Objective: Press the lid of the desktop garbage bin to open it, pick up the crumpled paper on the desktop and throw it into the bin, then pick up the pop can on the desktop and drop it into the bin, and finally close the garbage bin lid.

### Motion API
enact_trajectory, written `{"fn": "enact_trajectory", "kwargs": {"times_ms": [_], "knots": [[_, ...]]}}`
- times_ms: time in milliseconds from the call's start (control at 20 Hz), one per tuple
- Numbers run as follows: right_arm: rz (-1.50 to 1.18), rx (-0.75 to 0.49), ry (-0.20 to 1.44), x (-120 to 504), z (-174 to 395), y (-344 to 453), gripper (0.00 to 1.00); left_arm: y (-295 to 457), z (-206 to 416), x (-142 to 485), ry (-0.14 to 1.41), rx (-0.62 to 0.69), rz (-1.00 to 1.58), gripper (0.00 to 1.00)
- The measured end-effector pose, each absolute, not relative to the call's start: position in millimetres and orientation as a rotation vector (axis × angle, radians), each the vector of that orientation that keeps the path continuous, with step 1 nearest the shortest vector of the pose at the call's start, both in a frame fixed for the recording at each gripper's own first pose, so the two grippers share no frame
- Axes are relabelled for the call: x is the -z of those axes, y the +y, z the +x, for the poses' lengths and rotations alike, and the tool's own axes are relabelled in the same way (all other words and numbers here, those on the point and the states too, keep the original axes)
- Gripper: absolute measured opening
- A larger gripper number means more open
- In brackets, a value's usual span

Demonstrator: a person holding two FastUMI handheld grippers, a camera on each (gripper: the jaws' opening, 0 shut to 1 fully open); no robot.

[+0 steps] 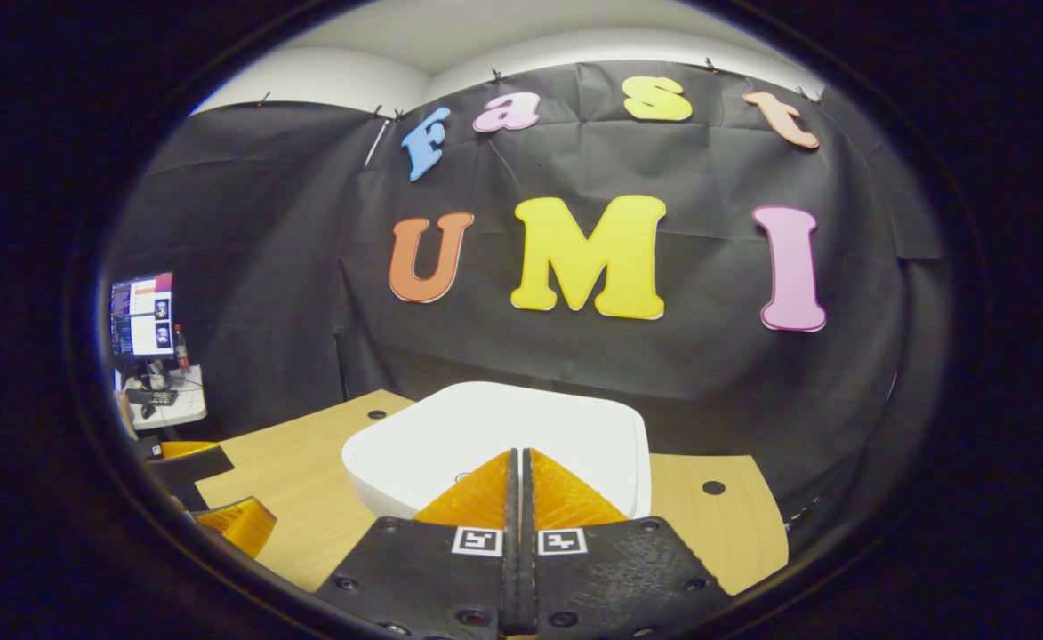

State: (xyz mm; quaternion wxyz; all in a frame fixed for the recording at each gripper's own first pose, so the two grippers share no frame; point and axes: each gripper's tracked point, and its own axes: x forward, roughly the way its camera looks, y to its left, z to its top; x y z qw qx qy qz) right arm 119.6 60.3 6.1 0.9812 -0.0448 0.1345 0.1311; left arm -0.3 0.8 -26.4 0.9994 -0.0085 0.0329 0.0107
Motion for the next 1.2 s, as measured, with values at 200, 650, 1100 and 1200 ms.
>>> {"fn": "enact_trajectory", "kwargs": {"times_ms": [200,650,1100,1200], "knots": [[-0.140,-0.269,0.281,2,119,59,0.00,-3,7,39,0.088,-0.008,-0.065,0.98],[-0.031,-0.240,0.079,-52,99,60,0.69,-9,11,52,0.130,-0.002,-0.081,0.98],[-0.076,-0.172,-0.108,-73,64,44,0.95,-17,8,63,0.144,0.014,-0.048,0.97],[-0.074,-0.159,-0.114,-67,51,43,0.95,-17,7,64,0.142,0.014,-0.045,0.98]]}}
